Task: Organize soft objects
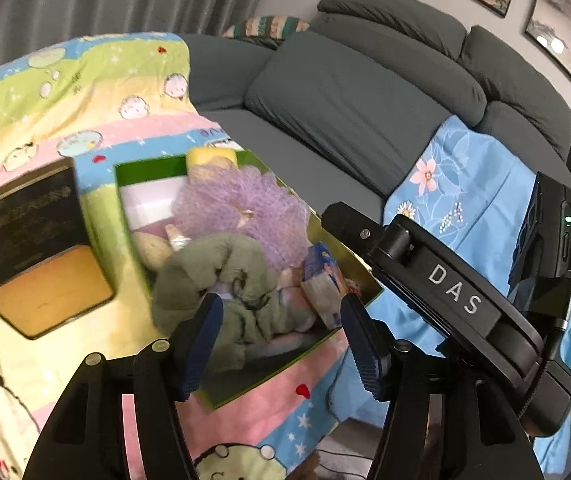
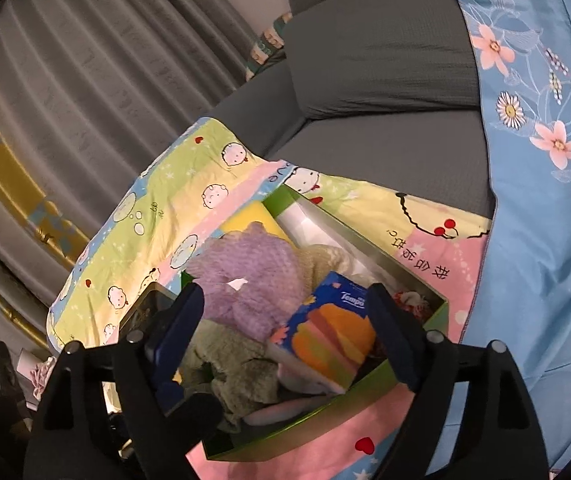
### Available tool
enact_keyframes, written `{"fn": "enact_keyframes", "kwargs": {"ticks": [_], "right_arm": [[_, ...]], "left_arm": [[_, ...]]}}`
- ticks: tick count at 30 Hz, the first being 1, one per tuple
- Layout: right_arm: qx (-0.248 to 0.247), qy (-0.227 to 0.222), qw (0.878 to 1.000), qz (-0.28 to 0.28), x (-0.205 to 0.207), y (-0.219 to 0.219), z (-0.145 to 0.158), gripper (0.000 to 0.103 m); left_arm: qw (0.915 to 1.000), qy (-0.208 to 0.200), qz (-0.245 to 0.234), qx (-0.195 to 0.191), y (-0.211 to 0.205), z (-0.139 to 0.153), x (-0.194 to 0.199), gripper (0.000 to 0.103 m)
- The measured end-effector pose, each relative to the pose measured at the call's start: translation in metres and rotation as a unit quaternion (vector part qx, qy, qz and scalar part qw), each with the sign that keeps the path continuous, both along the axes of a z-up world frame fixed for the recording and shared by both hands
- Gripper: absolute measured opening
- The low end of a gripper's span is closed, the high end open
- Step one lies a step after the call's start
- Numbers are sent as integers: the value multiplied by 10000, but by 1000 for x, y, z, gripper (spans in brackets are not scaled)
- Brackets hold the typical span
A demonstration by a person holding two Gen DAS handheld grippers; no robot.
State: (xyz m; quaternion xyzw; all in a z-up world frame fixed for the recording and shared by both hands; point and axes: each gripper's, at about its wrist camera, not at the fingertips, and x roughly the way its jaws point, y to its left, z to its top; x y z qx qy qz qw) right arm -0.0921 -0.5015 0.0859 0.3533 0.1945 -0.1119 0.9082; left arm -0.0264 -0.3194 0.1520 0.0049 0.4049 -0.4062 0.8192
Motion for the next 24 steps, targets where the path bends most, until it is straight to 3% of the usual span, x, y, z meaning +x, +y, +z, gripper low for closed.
{"fn": "enact_keyframes", "kwargs": {"ticks": [3, 5, 14, 24], "right_arm": [[-92, -35, 9999, -32, -5, 5, 5, 88], [-177, -86, 9998, -41, -10, 8, 8, 92], [-686, -123, 9974, -170, -29, 29, 28, 102], [-1114, -17, 9934, -268, -52, 50, 47, 102]], "left_arm": [[9998, -178, 117, 6, 12, 7, -5, 78], [9993, -311, 182, -47, 22, 13, -8, 81], [9959, -595, 574, -361, 61, 37, -17, 82], [9912, -741, 1051, -328, 96, 44, -21, 82]]}}
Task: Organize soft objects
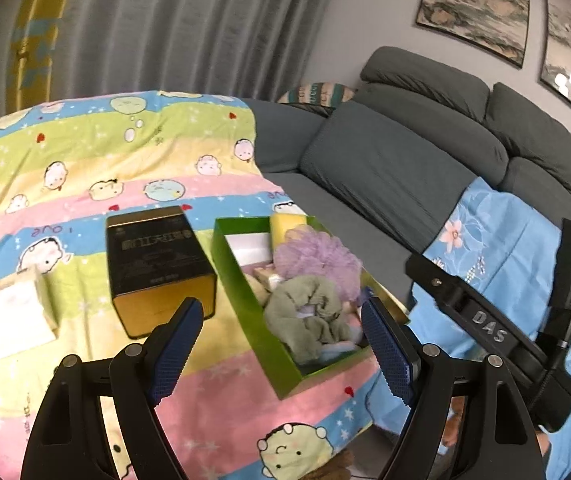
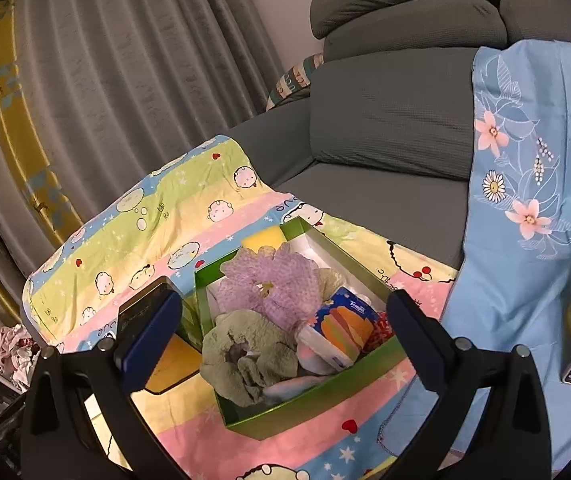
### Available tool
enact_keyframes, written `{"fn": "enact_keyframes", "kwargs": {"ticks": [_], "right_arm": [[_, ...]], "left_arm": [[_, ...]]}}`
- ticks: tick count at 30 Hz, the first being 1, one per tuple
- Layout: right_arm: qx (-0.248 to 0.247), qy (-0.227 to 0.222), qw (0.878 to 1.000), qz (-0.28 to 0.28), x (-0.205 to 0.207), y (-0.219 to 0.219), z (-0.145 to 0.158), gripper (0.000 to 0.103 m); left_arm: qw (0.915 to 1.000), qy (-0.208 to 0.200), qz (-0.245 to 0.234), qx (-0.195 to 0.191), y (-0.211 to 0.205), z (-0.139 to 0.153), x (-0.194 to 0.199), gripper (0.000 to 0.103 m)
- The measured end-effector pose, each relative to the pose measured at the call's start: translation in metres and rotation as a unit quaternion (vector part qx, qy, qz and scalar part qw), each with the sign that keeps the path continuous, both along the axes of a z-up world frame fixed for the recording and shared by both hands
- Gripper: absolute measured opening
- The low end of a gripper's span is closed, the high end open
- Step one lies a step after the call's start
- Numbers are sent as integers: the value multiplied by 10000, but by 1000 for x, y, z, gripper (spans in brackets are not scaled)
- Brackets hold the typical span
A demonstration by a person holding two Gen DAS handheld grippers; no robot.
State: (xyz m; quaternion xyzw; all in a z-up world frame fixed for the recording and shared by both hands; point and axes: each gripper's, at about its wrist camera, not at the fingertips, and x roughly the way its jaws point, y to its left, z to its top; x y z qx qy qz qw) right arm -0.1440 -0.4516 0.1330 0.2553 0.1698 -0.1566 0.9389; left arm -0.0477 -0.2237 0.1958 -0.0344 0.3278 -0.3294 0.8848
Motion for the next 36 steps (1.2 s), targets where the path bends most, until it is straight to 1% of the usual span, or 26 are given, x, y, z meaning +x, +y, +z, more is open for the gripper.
{"fn": "enact_keyframes", "kwargs": {"ticks": [8, 13, 17, 21, 28, 36], "right_arm": [[-127, -86, 9999, -78, -23, 13, 13, 102], [-272, 5, 9993, -252, -31, 17, 15, 102], [-254, 96, 9992, -306, -34, 15, 14, 102], [-309, 148, 9986, -392, -37, 17, 15, 102], [-394, 298, 9973, -540, -38, 18, 13, 102], [-451, 400, 9965, -583, -38, 20, 12, 102]], "left_arm": [[9996, -110, 113, 215, 3, -3, -3, 82], [9995, -82, 89, 305, 1, -8, -1, 82], [9992, -38, 95, 395, 0, -14, 2, 82], [9992, 42, 52, 393, -1, -18, 4, 82], [9991, 30, 8, 422, -3, -19, 3, 82], [9985, 58, -23, 551, -7, -24, 2, 82]]}}
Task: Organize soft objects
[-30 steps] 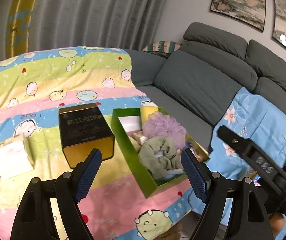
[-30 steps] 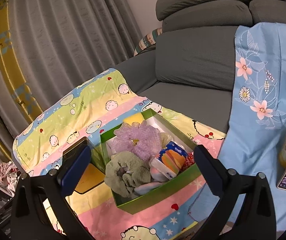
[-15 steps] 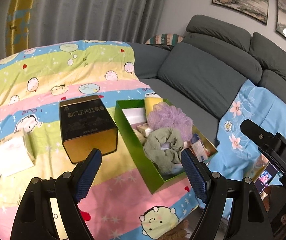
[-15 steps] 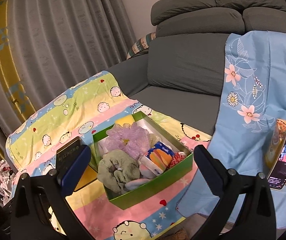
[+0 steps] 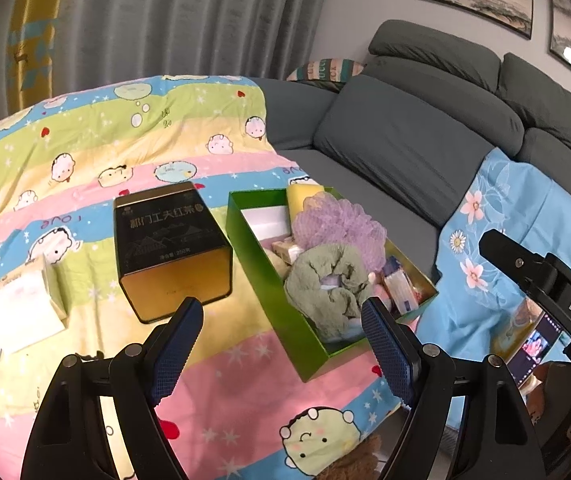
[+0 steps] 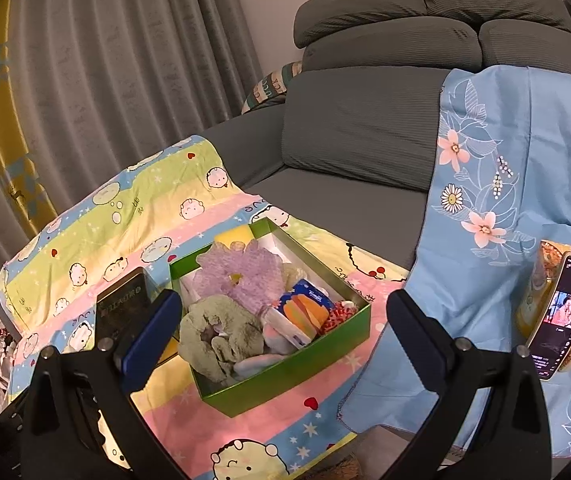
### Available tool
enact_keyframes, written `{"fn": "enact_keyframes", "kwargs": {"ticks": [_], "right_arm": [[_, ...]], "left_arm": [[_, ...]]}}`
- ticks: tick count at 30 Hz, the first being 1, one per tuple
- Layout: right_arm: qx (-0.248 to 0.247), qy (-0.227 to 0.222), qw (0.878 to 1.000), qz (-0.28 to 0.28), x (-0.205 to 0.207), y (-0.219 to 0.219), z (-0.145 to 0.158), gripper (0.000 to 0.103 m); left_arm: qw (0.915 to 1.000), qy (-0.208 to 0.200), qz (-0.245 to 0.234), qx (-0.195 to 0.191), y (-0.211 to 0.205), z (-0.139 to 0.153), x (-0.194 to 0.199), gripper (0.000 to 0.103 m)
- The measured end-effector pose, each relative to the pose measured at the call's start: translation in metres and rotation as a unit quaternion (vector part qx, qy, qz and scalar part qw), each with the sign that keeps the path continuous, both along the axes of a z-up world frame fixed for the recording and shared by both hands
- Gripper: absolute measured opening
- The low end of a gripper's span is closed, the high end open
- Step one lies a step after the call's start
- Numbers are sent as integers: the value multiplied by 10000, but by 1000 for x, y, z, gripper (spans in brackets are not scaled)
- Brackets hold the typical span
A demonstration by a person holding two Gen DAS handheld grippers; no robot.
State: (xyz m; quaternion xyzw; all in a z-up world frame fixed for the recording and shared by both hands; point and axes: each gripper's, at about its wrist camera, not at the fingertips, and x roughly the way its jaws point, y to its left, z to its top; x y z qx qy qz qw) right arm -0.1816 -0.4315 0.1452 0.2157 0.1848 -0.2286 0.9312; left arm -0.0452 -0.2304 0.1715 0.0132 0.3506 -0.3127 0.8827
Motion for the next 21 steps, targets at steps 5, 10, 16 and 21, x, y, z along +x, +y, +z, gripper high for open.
{"fn": "enact_keyframes", "kwargs": {"ticks": [5, 10, 16, 21], "right_arm": [[13, 70, 10000, -2, 1, -1, -2, 102], [34, 151, 9998, -91, 2, -4, -4, 102], [34, 168, 9998, -136, 2, -3, -5, 102], [22, 189, 9996, -214, 1, -1, -6, 102]], "left_arm": [[9999, -15, 48, 117, -2, -3, 1, 82], [9999, 14, 14, 123, -3, -6, 1, 82], [9998, 37, -84, 170, -6, -8, -1, 82], [9997, 37, -130, 221, -7, -10, -2, 82]]}}
